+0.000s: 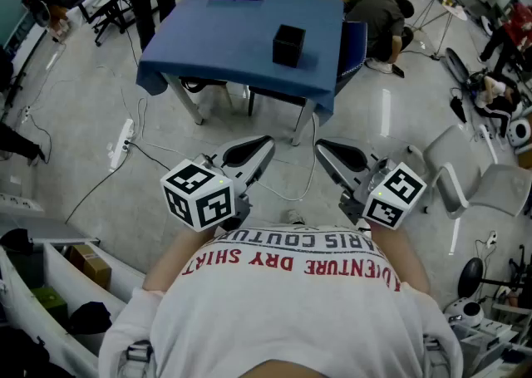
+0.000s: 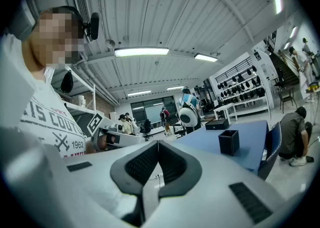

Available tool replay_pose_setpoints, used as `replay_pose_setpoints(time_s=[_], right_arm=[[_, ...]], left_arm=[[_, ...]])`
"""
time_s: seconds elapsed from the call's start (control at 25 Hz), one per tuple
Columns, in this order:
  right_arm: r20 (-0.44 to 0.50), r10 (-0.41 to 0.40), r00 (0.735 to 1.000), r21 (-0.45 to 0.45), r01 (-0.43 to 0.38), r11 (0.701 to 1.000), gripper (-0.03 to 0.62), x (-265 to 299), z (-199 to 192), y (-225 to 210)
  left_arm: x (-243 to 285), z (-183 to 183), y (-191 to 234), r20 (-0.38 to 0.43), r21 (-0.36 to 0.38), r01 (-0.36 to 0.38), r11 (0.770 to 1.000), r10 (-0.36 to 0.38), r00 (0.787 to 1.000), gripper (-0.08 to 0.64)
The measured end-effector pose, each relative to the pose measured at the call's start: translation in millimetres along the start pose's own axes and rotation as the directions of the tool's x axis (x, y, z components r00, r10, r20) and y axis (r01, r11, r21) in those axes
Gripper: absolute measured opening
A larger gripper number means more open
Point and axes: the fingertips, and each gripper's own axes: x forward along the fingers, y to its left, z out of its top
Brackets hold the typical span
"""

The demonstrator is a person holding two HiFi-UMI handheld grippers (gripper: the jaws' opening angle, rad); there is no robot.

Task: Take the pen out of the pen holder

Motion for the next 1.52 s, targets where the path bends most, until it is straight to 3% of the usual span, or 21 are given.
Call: replay_pose_setpoints(time_s=[0.24,0.28,0.36,0.4,0.6,1.0,1.52], right_arm=[[0.006,-0.035,0.999,-0.030,0.035,0.999,0.028,2,-2,-3],[0.007,-0.042,0.999,-0.037,0.043,0.998,0.054,2,-2,-2],[0.013,-0.052,0.999,-0.045,0.052,0.998,0.203,2,-2,-1],[0.017,-0.058,0.998,-0.048,0.059,0.997,0.245,3,-2,-2],[0.031,-0.101,0.994,-0.070,0.103,0.992,0.344,7,-1,-10],[0.037,-0.108,0.993,-0.074,0.110,0.991,0.370,28,6,-35],[0.024,-0.097,0.995,-0.041,0.098,0.994,0.378,70,15,-138]], left_arm=[[-2,-2,3,0.003,0.003,-0.002,1.000,0.002,1.000,0.032],[-3,-2,4,0.003,0.002,-0.004,1.000,0.004,1.000,0.032],[-6,-4,5,0.005,-0.001,-0.007,1.000,0.007,1.000,0.032],[-8,-4,6,0.006,-0.002,-0.009,1.000,0.009,1.000,0.032],[-18,-1,13,0.019,-0.003,-0.027,1.000,0.027,0.999,0.032],[-28,-2,45,0.032,-0.046,-0.093,0.995,0.095,0.995,0.032],[52,28,107,-0.030,-0.062,-0.129,0.990,0.127,0.991,0.032]])
